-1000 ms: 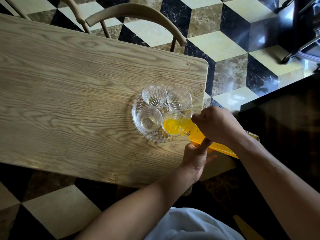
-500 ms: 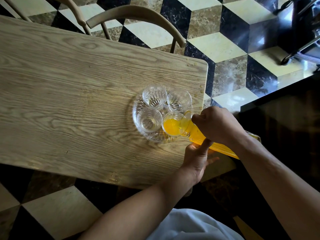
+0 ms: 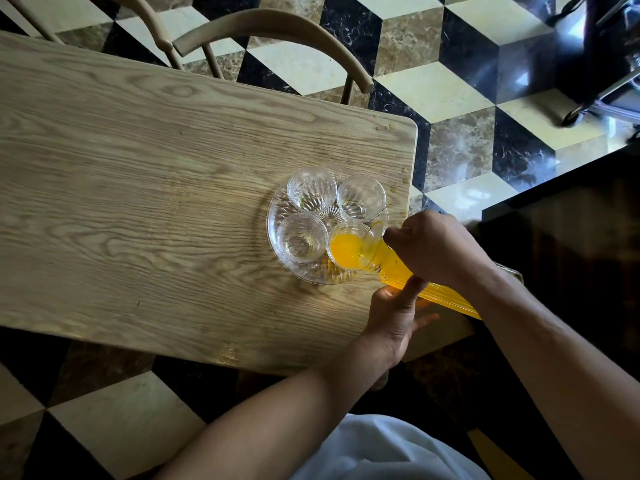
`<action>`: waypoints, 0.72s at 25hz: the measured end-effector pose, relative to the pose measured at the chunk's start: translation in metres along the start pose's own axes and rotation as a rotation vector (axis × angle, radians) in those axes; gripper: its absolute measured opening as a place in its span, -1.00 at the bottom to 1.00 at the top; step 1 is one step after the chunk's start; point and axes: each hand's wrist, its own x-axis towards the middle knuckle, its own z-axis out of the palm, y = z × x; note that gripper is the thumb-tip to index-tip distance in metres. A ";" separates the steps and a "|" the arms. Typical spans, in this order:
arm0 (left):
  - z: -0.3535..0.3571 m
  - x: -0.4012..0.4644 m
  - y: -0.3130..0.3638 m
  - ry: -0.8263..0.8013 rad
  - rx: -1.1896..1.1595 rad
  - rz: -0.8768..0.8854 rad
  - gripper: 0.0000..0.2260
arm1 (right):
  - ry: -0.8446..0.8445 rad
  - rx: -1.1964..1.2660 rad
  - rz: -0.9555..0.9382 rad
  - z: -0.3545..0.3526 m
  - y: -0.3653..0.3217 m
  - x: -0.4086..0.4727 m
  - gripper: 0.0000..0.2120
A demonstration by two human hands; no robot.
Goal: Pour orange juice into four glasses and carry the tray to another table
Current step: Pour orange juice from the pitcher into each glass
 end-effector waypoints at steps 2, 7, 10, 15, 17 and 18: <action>-0.002 0.000 0.000 -0.007 0.012 -0.003 -0.20 | 0.000 0.007 0.012 0.001 -0.001 -0.001 -0.54; -0.009 -0.001 0.004 0.011 0.050 -0.006 -0.20 | 0.015 0.048 0.032 0.004 -0.003 -0.002 -0.55; -0.013 -0.002 0.004 0.016 0.073 -0.013 -0.21 | 0.012 0.065 0.073 0.006 -0.005 -0.003 -0.57; -0.020 -0.011 0.015 0.024 0.167 -0.008 -0.22 | 0.037 0.160 0.117 0.006 -0.007 -0.009 -0.56; -0.022 -0.016 0.022 0.038 0.208 -0.002 -0.33 | 0.056 0.207 0.125 0.006 -0.007 -0.012 -0.56; -0.022 -0.017 0.026 0.047 0.227 0.009 -0.36 | 0.063 0.229 0.126 0.005 -0.008 -0.012 -0.57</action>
